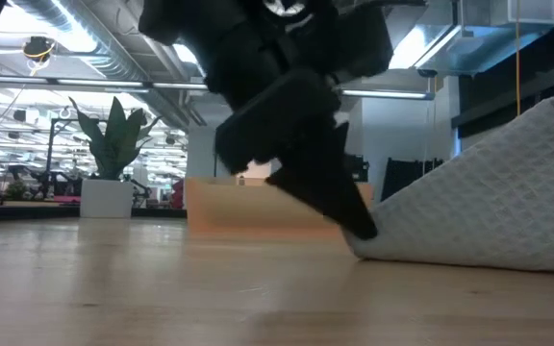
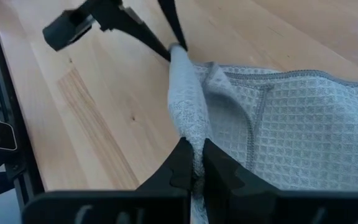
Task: Roll microfiber towels into tight, uniform cylinder then place into a basket
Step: Roll the gray microfiber towel
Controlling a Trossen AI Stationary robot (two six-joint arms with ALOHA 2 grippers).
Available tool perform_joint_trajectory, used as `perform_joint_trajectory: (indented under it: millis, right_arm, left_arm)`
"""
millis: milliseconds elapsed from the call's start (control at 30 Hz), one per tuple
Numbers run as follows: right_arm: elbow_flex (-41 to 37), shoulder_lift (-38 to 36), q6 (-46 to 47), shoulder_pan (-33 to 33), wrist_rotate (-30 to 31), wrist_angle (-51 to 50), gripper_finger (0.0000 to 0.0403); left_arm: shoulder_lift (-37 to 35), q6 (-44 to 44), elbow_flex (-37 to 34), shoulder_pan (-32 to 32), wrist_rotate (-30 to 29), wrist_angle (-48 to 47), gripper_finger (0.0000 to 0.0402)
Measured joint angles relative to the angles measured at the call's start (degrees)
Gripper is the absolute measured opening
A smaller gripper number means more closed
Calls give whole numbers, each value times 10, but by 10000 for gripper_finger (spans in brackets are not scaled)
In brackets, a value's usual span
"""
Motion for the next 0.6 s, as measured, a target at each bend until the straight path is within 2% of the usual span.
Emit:
perform_joint_trajectory:
  millis: [233,600]
  right_arm:
    - [0,0,0,0,0,0,18]
    - [0,0,-10,-1,-23,-2,18]
  left_arm:
    - [5,-4,0,-2,9,-13,7]
    - [-49,-29,1,-34,5,-89,1]
